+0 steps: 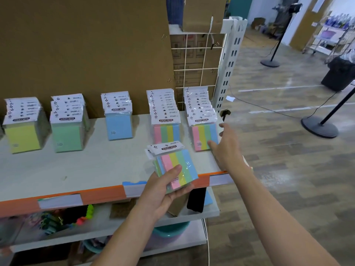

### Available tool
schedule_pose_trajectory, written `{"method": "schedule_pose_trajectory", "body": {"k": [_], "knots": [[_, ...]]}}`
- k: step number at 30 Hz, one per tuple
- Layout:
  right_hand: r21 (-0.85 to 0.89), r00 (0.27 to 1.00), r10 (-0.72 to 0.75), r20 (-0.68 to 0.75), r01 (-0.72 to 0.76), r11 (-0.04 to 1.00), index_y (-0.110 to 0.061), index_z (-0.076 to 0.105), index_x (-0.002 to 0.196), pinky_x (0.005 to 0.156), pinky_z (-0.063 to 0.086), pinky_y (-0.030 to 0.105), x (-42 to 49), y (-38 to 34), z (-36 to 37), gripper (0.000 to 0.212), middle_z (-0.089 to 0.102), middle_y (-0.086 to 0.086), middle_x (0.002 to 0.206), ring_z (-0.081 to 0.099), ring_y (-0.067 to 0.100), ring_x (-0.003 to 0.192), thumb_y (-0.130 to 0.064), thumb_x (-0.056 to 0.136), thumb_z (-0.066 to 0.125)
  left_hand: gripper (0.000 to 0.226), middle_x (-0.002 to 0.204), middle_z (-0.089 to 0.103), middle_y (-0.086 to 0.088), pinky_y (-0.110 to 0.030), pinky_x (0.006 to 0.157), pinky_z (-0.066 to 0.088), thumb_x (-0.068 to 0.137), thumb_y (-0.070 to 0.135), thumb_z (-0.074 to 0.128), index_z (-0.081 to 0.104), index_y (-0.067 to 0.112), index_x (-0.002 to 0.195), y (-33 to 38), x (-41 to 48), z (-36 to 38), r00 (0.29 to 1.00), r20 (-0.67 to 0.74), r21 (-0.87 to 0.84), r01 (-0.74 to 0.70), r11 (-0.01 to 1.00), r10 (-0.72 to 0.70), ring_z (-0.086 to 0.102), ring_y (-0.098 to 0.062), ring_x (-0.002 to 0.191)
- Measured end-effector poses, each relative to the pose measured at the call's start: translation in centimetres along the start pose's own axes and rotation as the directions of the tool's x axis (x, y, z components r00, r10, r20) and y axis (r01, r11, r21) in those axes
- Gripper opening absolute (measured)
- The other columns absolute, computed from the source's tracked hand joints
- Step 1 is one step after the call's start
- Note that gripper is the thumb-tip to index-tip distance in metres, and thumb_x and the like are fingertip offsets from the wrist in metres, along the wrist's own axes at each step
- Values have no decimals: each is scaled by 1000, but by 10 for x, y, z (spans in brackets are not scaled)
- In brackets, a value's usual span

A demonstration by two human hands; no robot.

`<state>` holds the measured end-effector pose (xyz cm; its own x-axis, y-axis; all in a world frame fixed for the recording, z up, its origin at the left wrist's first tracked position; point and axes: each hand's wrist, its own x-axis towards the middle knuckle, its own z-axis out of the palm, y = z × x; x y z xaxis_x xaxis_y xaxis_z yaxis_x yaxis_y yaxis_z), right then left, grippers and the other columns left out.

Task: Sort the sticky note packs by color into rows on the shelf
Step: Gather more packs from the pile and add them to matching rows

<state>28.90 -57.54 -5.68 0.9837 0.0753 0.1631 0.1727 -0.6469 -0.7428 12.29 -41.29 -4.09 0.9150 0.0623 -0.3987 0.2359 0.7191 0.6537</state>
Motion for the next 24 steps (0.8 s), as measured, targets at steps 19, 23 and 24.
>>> {"method": "schedule_pose_trajectory", "body": {"k": [19, 23, 24], "knots": [[-1, 988, -59, 145, 60, 998, -24, 64, 107, 69, 41, 16, -27, -18, 1, 17, 61, -6, 99, 54, 4, 78, -36, 97, 58, 47, 113, 70, -25, -49, 66, 60, 73, 1, 62, 59, 1, 120, 11, 2, -9, 996, 84, -148, 21, 989, -8, 71, -42, 96], [265, 898, -116, 424, 0, 964, -36, 67, 85, 65, 49, 17, -54, -31, -14, 13, 71, -16, 85, 62, 2, 71, -39, 96, 60, 49, 112, 71, -23, -43, 64, 60, 73, 4, 66, 60, 2, 122, 9, 4, -6, 999, 36, -48, -30, 998, 32, 72, -37, 95], [272, 862, -144, 485, 7, 962, -37, 68, 89, 72, 54, 24, -57, -32, -15, 5, 73, -12, 91, 66, 9, 81, -38, 93, 65, 49, 112, 71, -22, -41, 65, 60, 74, 5, 67, 61, 4, 122, 8, 4, -5, 999, 25, -18, -44, 999, 44, 72, -36, 95]]}}
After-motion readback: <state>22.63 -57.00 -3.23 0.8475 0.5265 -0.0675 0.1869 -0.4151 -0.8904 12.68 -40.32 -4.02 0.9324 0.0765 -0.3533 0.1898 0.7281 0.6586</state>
